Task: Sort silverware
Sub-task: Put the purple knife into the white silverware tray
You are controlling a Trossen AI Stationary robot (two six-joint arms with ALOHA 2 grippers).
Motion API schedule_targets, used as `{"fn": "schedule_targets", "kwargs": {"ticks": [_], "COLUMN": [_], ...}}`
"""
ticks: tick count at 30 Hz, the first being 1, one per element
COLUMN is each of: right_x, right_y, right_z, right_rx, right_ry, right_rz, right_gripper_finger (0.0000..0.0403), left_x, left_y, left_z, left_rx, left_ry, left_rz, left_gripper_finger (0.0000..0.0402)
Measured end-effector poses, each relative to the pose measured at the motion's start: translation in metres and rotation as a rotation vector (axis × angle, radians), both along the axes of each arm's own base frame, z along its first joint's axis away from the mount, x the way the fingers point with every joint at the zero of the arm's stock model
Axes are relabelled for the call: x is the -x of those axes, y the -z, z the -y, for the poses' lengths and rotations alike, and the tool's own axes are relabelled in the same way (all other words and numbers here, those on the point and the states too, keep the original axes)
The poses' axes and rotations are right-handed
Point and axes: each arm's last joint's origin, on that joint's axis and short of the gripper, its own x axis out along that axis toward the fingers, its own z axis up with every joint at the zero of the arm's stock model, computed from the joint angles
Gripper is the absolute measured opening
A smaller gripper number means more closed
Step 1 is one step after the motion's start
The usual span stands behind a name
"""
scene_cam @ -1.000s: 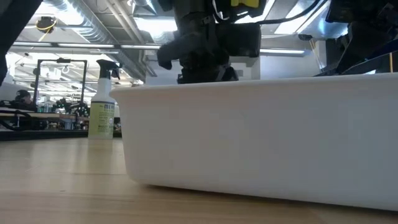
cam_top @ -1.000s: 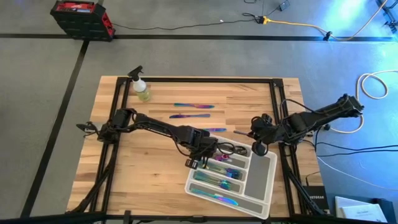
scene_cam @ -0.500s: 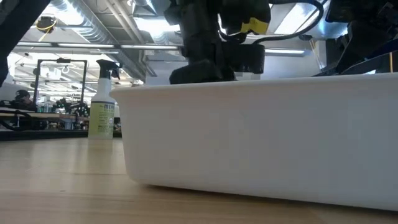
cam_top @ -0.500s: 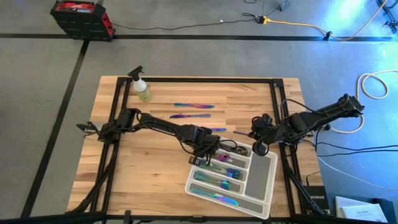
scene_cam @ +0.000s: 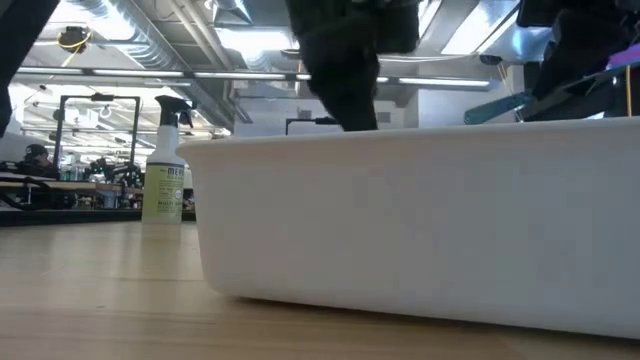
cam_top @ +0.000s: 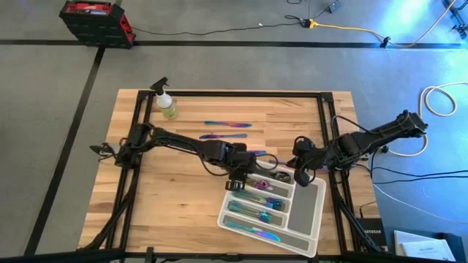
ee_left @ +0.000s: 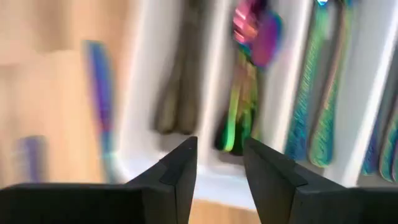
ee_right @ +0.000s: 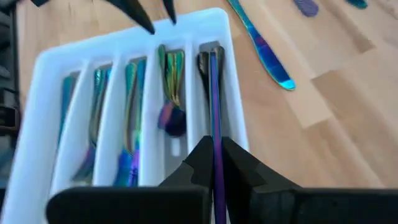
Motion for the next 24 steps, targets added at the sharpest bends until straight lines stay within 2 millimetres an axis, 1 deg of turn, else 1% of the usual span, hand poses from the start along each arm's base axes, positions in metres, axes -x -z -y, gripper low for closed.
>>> {"fn": "schedule_targets", "kwargs": {"ticks": [3, 7, 9, 12, 15, 17, 20, 24], "right_x": [-0.005, -0.014, -0.02, -0.028, -0.032, -0.032, -0.033, -0.034], "right_y": [0.001, 0.005, 0.006, 0.002, -0.007, -0.011, -0.017, -0.025], "right_z": [-0.011, -0.029, -0.042, -0.065, -0.082, -0.088, -0.094, -0.102], "right_rx": [-0.057, -0.173, -0.257, -0.409, -0.455, -0.473, -0.546, -0.592], "right_ry": [-0.021, 0.004, 0.026, 0.059, 0.087, 0.087, 0.092, 0.107], "right_rz": [0.021, 0.026, 0.054, 0.124, 0.129, 0.111, 0.124, 0.211], "right_gripper_finger": [0.0, 0.0, 0.0, 0.0, 0.0, 0.0, 0.0, 0.0], "left_x": [0.005, 0.016, 0.02, 0.026, 0.03, 0.032, 0.039, 0.064], "left_y": [-0.02, -0.048, -0.053, -0.053, -0.062, -0.065, -0.069, -0.078], "left_z": [0.002, 0.001, -0.001, -0.004, -0.006, -0.007, -0.01, -0.016], "left_rx": [-0.031, -0.067, -0.098, -0.139, -0.119, -0.091, -0.074, -0.072], "left_ry": [-0.064, -0.089, -0.096, -0.121, -0.13, -0.141, -0.176, -0.232], "left_rz": [0.078, 0.153, 0.143, 0.107, 0.124, 0.135, 0.128, 0.144], "left_gripper_finger": [0.0115, 0.0115, 0.0115, 0.0115, 0.0115, 0.0115, 0.0115, 0.0115]}}
